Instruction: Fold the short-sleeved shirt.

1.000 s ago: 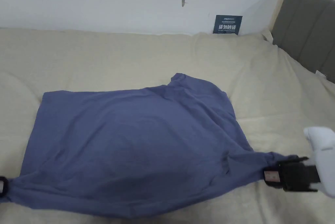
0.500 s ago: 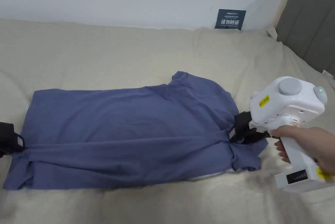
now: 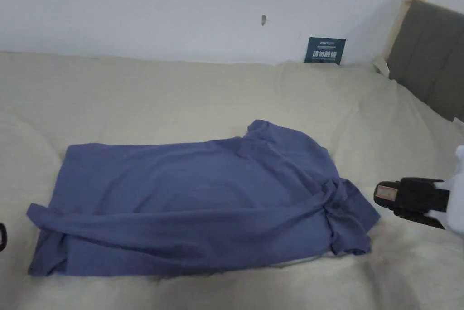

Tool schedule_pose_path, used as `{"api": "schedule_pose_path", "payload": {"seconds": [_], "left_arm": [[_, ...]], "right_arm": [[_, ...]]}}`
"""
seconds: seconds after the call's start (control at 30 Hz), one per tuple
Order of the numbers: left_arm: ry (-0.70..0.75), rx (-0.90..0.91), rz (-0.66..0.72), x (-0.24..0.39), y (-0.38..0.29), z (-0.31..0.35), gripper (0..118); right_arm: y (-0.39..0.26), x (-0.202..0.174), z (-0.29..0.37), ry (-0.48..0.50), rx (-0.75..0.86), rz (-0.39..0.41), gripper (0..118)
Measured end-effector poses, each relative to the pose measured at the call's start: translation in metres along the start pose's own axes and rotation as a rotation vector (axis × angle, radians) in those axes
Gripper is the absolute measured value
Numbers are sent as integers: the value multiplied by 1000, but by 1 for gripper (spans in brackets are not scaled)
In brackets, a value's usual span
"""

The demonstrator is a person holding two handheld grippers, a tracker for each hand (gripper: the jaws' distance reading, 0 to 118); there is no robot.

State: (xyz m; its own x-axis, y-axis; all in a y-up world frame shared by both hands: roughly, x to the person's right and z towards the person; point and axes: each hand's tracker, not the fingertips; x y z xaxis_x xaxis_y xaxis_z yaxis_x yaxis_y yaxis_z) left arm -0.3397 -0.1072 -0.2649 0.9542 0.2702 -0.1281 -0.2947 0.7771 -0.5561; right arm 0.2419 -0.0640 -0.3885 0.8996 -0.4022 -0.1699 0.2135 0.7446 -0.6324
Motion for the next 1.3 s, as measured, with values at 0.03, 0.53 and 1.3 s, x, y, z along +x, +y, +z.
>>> {"api": "schedule_pose_path", "payload": {"seconds": [0.03,0.53,1.3], "left_arm": [[71,-2,-56,3,-4,11,0],[152,-445,-113,-15,28,-111,118],[45,-508,-134,9,24,-137,8]], "right_arm": [[-5,-4,8,-23,6,16,0],[-36,-31,-3,141,-174,66,0],[21,7,-46,-87,-241,141,0]]}}
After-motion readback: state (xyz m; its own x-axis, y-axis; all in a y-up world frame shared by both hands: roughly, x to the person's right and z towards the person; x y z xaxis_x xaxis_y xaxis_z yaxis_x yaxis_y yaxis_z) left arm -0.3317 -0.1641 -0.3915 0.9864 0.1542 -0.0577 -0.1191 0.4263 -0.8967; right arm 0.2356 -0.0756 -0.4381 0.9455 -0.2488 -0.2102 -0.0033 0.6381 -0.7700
